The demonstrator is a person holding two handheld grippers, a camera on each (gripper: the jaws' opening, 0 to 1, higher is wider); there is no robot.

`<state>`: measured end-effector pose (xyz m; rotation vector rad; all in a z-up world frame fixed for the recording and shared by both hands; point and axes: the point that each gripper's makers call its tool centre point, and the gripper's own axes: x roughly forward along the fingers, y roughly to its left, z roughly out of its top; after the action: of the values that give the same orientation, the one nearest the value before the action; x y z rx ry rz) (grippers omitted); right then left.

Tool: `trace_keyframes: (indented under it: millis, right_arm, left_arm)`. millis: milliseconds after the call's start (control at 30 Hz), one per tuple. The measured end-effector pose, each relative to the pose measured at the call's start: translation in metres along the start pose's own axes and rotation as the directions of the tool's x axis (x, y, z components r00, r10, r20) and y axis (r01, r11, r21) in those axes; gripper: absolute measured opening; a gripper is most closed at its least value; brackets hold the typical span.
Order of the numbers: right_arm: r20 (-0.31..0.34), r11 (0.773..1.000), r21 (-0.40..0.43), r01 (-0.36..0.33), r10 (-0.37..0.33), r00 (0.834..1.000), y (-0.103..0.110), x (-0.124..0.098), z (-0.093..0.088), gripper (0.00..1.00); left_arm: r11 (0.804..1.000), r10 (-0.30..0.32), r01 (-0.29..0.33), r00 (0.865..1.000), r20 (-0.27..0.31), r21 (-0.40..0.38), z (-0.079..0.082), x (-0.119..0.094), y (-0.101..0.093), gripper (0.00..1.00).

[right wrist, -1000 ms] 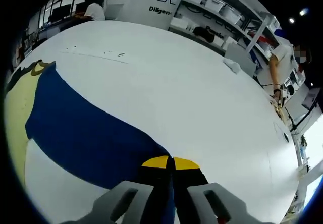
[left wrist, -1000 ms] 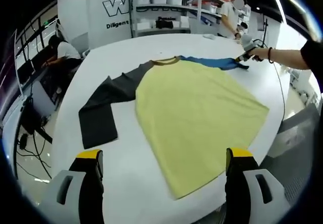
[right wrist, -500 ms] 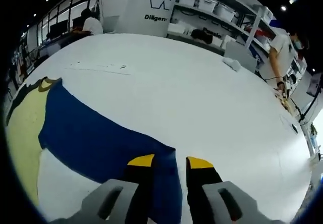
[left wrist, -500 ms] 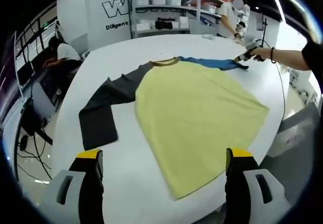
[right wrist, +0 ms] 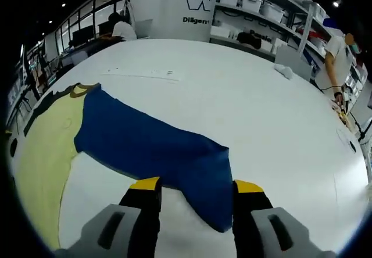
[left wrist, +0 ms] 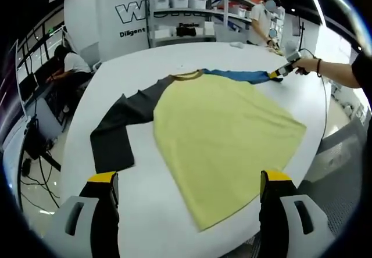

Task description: Fold the garment on the visible template until the final outline fits inside the template.

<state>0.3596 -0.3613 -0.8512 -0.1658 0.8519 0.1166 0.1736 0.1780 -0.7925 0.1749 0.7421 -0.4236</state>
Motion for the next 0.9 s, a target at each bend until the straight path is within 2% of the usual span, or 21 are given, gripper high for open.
trace_keyframes:
  millis: [200,267,467,567,867,900]
  right_arm:
    - [-0.021,1.0,-0.022,0.009,-0.009,1.0,-0.003,0.003,-0.01,0.4]
    - [-0.02,0.998,-0.047,0.031,-0.032,0.999,-0.008,0.002,-0.011,0.37]
    - [-0.028,0.992,-0.108,0.067,-0.071,0.997,-0.016,-0.001,-0.019,0.15]
    - [-0.024,0.992,-0.098,0.078,-0.08,0.996,-0.02,-0.002,-0.019,0.0]
    - [0.006,0.988,-0.066,0.139,-0.139,0.99,-0.04,-0.013,-0.014,0.0]
    - [0.013,0.987,-0.037,0.155,-0.155,0.988,-0.045,-0.015,-0.013,0.0]
  left_arm:
    - [1.0,0.0,-0.001,1.0,0.012,0.008,0.003,-0.002,0.0,0.99]
    - [1.0,0.001,-0.001,1.0,0.012,0.011,0.002,-0.003,0.0,0.99]
    - [1.0,0.014,-0.014,1.0,0.011,0.018,0.001,-0.005,0.002,0.99]
    - [1.0,0.018,-0.019,1.0,0.015,0.017,0.003,-0.006,0.003,0.99]
    - [1.0,0.017,-0.018,1.0,0.018,0.026,0.004,-0.007,0.003,0.99]
    - [0.999,0.017,-0.018,1.0,0.017,0.026,0.004,-0.007,0.003,0.99]
